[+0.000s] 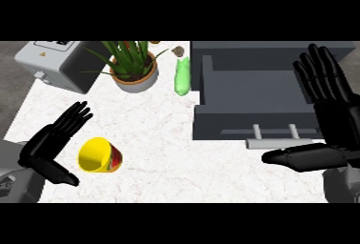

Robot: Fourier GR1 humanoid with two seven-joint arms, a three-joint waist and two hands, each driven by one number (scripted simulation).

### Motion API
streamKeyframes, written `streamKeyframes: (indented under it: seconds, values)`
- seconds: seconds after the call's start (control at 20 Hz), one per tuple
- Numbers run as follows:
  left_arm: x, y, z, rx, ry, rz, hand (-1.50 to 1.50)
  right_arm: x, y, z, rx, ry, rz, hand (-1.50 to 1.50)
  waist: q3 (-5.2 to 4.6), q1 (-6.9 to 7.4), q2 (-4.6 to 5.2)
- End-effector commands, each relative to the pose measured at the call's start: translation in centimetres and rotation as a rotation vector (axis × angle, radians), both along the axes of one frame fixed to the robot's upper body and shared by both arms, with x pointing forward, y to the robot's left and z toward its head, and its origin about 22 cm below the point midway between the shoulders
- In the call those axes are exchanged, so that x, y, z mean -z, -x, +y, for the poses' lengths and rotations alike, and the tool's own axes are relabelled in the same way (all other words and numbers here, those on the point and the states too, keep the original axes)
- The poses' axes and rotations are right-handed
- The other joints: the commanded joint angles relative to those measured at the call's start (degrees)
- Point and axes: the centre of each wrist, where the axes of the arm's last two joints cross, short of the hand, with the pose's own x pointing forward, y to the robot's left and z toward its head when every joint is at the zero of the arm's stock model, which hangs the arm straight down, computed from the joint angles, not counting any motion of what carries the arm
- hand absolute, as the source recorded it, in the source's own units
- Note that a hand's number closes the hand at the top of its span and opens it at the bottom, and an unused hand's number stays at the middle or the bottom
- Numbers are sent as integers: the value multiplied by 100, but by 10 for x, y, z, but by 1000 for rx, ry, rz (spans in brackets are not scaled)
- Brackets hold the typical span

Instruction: Pick up the cup, place it into the drawer and close the drawer

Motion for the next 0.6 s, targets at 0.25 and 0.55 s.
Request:
streamKeyframes:
  seconds: [0.25, 0.55]
  values:
    - [49, -4, 4, -5, -37, 12, -150, -13, -10, 1, -3, 6, -9, -150, -4, -28, 9]
    - [64, -2, -3, -13, -26, 6, -150, 0, -6, -2, -15, 3, -1, -150, -11, -96, 34]
